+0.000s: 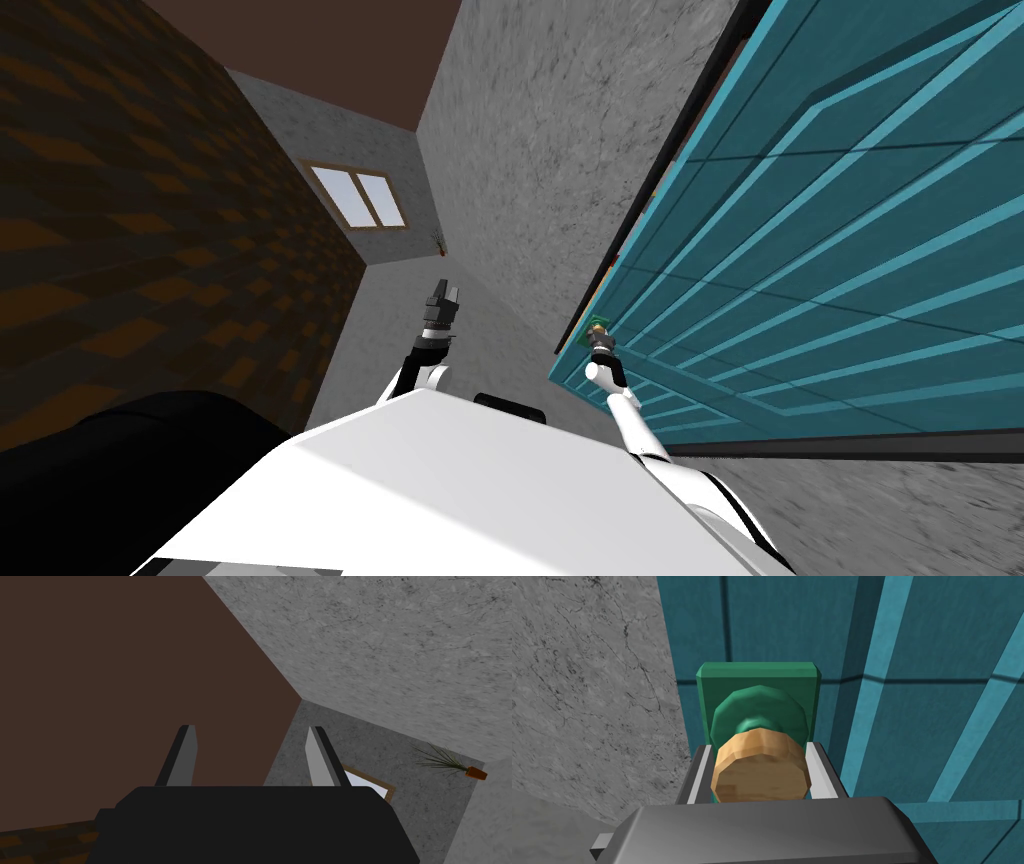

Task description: Pull the door open

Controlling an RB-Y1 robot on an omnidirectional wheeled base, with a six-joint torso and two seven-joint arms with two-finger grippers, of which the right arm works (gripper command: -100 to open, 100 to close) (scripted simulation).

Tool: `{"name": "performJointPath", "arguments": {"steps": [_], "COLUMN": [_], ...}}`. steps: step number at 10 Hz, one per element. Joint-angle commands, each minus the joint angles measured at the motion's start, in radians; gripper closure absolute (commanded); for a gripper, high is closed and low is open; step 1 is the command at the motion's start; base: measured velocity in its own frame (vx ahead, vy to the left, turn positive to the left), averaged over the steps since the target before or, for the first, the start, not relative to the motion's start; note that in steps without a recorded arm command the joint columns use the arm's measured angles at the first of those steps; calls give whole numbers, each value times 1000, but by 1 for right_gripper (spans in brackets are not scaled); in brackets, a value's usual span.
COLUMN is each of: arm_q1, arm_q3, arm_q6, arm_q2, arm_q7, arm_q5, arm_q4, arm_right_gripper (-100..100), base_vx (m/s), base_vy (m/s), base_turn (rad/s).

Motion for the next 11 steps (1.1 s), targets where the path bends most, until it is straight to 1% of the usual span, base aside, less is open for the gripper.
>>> {"name": "performJointPath", "arguments": {"steps": [1, 2, 8, 10, 11], "arm_q1": [0, 5, 20, 25, 26], "arm_q3": [0, 19, 93, 115, 121], "arm_q6": [0, 2, 2, 2, 2], "arm_q2": [0, -5, -37, -47, -50], "arm_q7": [0, -16, -81, -101, -106], "arm_q5": [0, 4, 20, 25, 27], "arm_q4": [0, -6, -40, -50, -53], "arm_right_gripper": [100, 100, 100, 100, 100], "base_vx": [-90, -161, -220, -222, -224], "base_vy": [-29, -28, -71, -77, -69], "base_turn": [35, 94, 109, 97, 81]}}
